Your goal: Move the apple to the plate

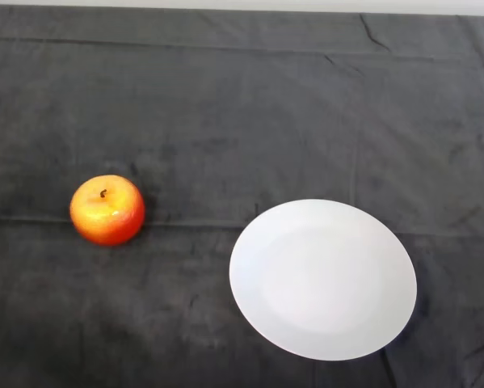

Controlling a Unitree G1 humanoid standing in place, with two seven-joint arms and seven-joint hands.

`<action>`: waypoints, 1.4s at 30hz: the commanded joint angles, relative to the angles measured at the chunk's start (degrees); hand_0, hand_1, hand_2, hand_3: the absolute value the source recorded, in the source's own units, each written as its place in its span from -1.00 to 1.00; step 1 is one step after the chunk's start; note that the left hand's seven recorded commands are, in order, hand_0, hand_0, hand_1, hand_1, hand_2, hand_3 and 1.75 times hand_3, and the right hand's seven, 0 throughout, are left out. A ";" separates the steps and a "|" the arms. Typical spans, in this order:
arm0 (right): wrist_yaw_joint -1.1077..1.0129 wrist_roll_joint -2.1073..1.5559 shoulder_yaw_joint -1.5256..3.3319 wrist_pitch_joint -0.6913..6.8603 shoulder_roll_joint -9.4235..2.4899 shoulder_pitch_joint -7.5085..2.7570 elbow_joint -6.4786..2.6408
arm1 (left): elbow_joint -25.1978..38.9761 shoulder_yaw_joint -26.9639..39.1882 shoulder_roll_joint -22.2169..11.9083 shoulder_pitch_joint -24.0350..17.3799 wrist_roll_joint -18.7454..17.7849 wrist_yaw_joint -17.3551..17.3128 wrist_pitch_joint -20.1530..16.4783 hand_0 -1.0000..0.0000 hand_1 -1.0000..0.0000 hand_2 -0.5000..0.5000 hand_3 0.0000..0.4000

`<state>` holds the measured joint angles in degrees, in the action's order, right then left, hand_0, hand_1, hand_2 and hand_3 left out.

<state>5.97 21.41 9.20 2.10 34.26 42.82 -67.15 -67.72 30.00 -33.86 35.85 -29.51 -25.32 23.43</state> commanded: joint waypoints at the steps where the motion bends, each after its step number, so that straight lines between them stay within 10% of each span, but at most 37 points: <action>1: 0.02 -0.34 -0.40 0.18 0.45 -0.83 -0.33 | 2.45 -1.47 1.01 3.08 1.62 -1.66 -1.22 1.00 1.00 0.00 -1.00; 21: -0.03 -0.40 -0.44 0.36 0.46 -1.03 0.06 | 9.17 -11.79 6.24 -0.05 7.63 -16.78 -4.09 1.00 1.00 0.00 -1.00; 42: -0.09 -0.43 -0.47 0.53 0.48 -1.18 0.38 | 7.80 -18.96 7.61 -2.27 15.33 -18.21 -5.03 1.00 1.00 0.00 -1.00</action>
<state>5.97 21.41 9.19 2.14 34.27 42.82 -67.15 -61.00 11.76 -26.49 36.50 -14.80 -43.09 19.24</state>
